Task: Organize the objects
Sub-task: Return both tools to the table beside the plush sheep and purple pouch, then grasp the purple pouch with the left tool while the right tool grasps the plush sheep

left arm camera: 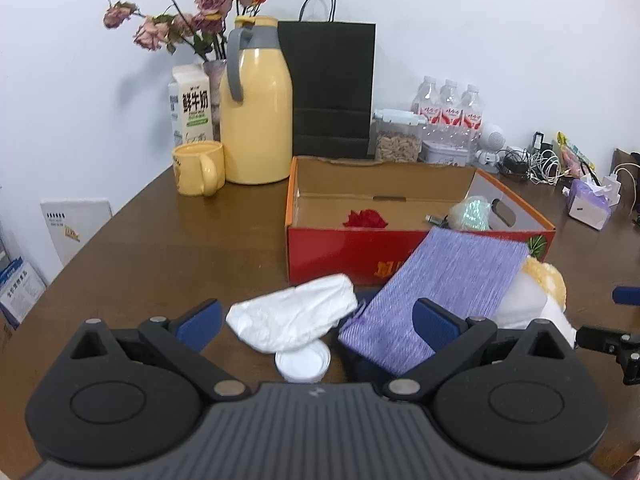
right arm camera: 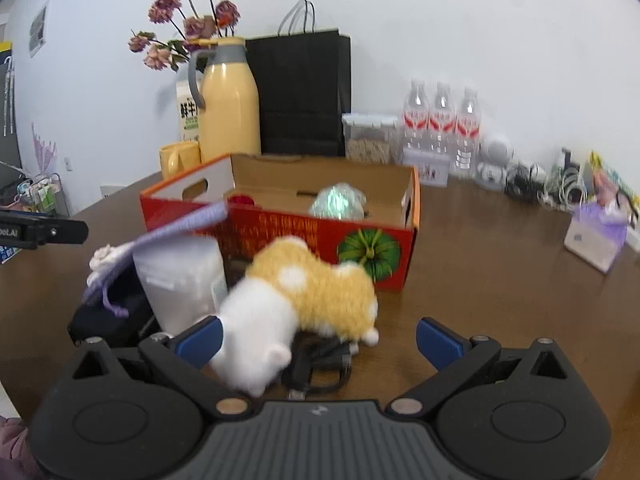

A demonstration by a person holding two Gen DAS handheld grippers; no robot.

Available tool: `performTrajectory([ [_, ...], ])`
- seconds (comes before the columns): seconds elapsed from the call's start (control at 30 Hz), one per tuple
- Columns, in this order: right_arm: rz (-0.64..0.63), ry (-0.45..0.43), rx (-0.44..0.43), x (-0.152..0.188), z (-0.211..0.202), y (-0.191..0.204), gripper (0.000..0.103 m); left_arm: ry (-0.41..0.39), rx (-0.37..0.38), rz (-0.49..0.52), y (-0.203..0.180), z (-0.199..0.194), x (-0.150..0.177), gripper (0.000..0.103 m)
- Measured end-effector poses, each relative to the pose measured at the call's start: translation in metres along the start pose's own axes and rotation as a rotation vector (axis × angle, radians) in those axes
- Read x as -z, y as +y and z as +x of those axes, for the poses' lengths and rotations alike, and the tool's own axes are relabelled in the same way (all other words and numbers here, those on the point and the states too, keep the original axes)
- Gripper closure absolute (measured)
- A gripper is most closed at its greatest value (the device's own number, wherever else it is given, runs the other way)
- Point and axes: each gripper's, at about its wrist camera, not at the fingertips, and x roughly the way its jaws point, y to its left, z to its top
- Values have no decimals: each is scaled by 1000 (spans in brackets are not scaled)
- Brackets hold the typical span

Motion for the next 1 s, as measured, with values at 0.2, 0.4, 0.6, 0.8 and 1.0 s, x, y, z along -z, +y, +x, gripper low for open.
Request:
performTrajectory([
  [0.2,30,11,-18,8,0,2,0,21,-1,-29,4,1,7,0],
  [0.4,48,0,-43,-2,8,9,2,22,6,-32,6,1,7,0],
  [0.6,108,19,-51,-12,24,13,24,28,18,-44,10,3,8,0],
  [0.8,140,55,-62,-12,36,16,30,30,28,-56,14,5,7,0],
  [1.0,158,81,-87,-10,42,16,37,38,48,-59,14,8,8,0],
])
